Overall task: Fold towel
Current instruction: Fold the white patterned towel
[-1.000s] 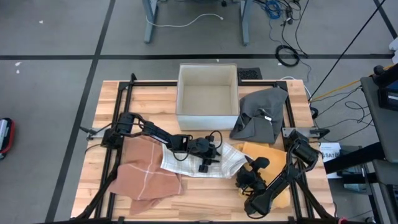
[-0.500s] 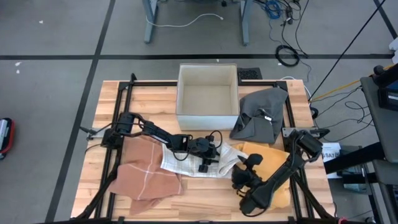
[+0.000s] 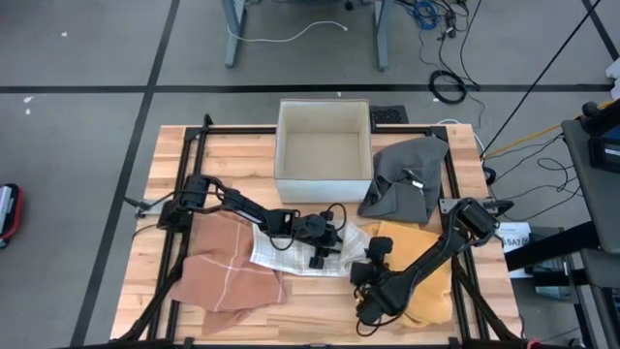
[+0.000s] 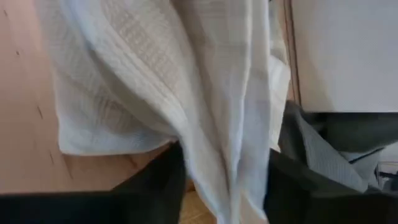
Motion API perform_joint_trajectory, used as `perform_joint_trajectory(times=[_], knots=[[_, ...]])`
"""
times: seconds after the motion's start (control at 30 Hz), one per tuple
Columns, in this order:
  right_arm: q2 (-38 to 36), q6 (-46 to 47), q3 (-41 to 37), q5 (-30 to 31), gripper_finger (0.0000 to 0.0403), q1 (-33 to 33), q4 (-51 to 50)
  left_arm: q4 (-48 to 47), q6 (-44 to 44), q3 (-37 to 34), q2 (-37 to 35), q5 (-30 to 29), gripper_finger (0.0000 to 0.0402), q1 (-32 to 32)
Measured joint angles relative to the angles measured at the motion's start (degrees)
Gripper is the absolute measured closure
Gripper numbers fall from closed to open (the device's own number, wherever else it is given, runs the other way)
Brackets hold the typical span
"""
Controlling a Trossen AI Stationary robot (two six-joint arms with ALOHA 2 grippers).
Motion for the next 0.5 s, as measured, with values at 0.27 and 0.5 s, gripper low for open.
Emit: perform_joint_trajectory(times=[0.27, 0.5], knots=[[-3.20, -1.16, 0.00, -0.63, 0.0392, -0.23, -3.41, 0.02, 0.00, 0.00, 0.01, 0.00, 0.0239, -0.02], [-7.42, -11.14, 0.07, 3.12, 0.0398, -1.28, -1.45, -2.36, 0.73, -0.20, -2.38, -1.49, 0.0239, -0.74]])
